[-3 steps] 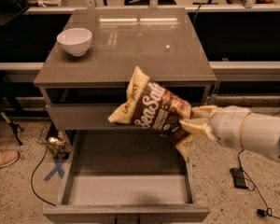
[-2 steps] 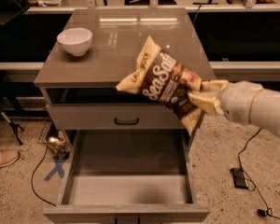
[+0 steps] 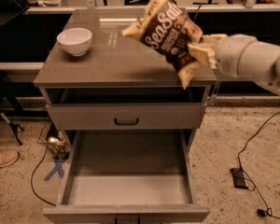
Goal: Pick brown chip bag from middle drawer and place on counter
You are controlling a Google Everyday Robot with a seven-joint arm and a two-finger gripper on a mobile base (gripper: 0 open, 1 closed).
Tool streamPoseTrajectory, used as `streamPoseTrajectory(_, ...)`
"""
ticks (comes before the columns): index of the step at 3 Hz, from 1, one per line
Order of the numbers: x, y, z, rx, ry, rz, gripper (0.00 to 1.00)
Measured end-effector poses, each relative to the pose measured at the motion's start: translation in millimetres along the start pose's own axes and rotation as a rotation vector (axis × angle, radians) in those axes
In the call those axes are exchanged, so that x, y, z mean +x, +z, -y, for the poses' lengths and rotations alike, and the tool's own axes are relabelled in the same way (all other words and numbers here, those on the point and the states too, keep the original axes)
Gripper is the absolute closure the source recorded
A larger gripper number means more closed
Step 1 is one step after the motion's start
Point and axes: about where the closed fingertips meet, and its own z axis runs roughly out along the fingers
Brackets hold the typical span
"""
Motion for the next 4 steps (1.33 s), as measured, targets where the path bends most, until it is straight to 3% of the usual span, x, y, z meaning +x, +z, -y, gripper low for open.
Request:
streamPoseTrajectory(1, -12, 37, 31, 0.067, 0.030, -0.018, 0.81)
streamPoseTrajectory(2, -14, 89, 36, 0.039, 0.062, -0.043, 0.58)
streamPoseTrajectory(3, -8, 139, 25, -0.020, 0.090, -0.071, 0.34)
streamPoseTrajectory(4, -2, 171, 17, -0.061, 0.116, -0.083, 0.11)
